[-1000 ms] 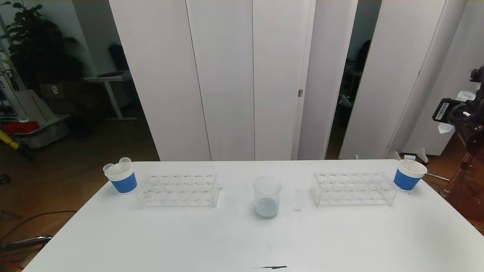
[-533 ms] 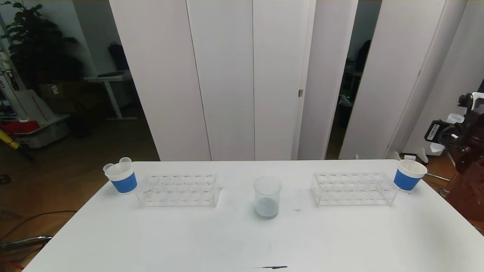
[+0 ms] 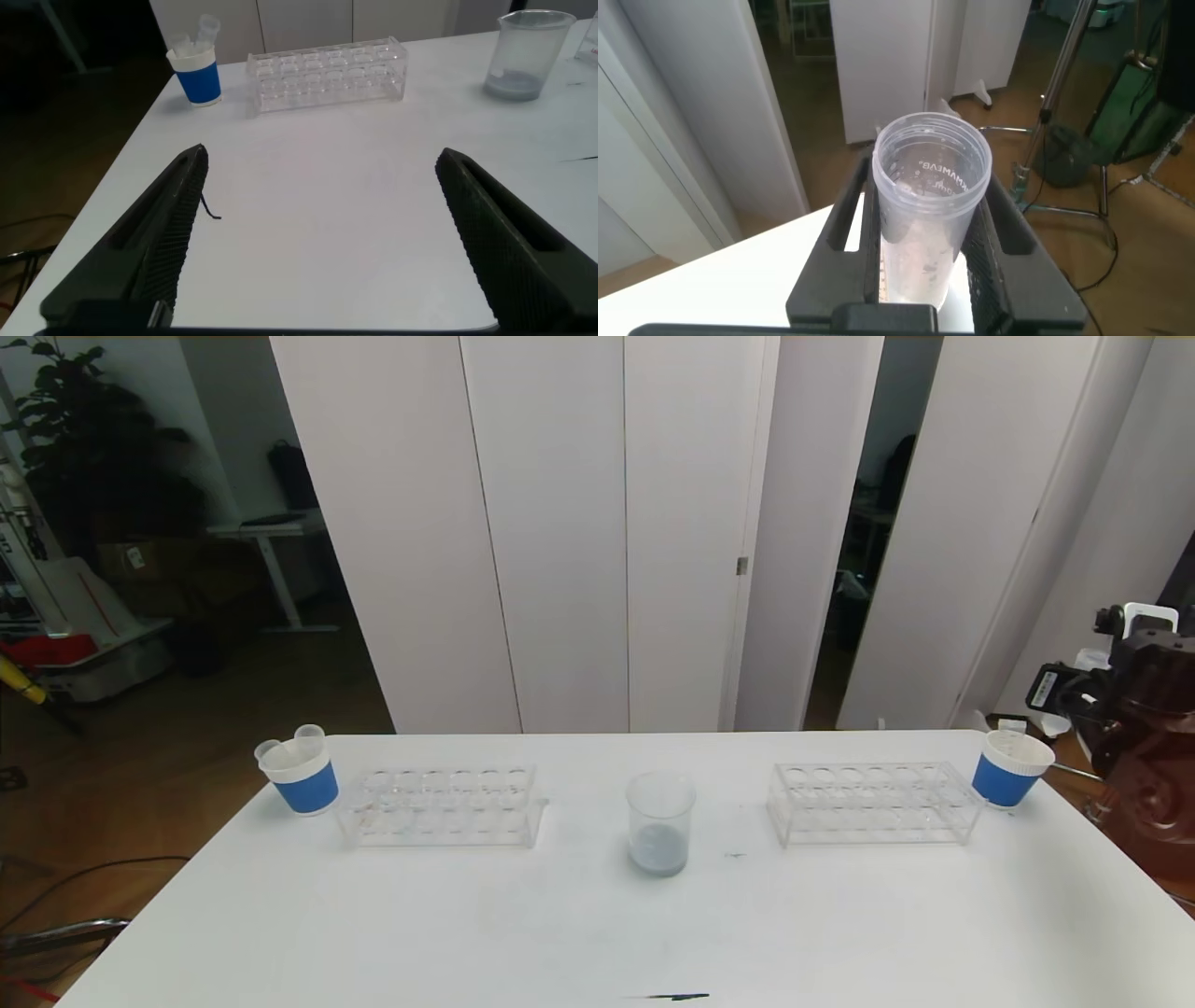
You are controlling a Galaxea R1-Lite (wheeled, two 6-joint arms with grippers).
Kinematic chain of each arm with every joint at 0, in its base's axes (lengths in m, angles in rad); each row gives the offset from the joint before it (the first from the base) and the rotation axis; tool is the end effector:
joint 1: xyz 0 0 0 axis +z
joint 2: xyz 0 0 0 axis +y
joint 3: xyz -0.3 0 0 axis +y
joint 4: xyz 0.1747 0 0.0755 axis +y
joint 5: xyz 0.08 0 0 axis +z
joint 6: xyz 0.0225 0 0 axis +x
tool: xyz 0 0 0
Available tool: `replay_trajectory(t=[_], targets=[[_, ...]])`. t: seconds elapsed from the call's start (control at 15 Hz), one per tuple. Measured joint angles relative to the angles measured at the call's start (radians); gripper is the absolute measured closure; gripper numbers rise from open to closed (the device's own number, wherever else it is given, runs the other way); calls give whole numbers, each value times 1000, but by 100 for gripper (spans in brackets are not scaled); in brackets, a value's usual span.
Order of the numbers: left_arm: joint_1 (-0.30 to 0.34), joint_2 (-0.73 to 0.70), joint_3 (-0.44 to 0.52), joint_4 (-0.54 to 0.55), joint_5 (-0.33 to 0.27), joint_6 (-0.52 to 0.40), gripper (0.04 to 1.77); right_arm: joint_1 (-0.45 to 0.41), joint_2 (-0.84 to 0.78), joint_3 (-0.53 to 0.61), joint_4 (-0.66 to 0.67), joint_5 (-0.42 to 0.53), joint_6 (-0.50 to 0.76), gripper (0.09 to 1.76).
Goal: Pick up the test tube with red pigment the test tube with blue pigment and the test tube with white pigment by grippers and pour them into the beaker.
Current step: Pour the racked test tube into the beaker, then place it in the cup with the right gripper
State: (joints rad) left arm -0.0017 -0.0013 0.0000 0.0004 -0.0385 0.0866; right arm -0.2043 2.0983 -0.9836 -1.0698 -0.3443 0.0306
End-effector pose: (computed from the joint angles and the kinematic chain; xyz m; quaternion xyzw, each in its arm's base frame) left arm -0.0229 -0.0008 0.0754 0.0433 -0.0013 -0.0201 0.9989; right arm 0.3870 -0.0879 0.1311 0.0132 0.0182 -0.2711 0.9623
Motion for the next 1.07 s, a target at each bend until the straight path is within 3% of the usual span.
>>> replay_trajectory(t=[0.47, 1.07], targets=[[0, 0, 0, 0, 0, 0, 7, -19, 153, -114, -1, 37, 0, 126], [0, 0, 0, 0, 0, 0, 7, -33, 219, -105, -37, 36, -11, 126]])
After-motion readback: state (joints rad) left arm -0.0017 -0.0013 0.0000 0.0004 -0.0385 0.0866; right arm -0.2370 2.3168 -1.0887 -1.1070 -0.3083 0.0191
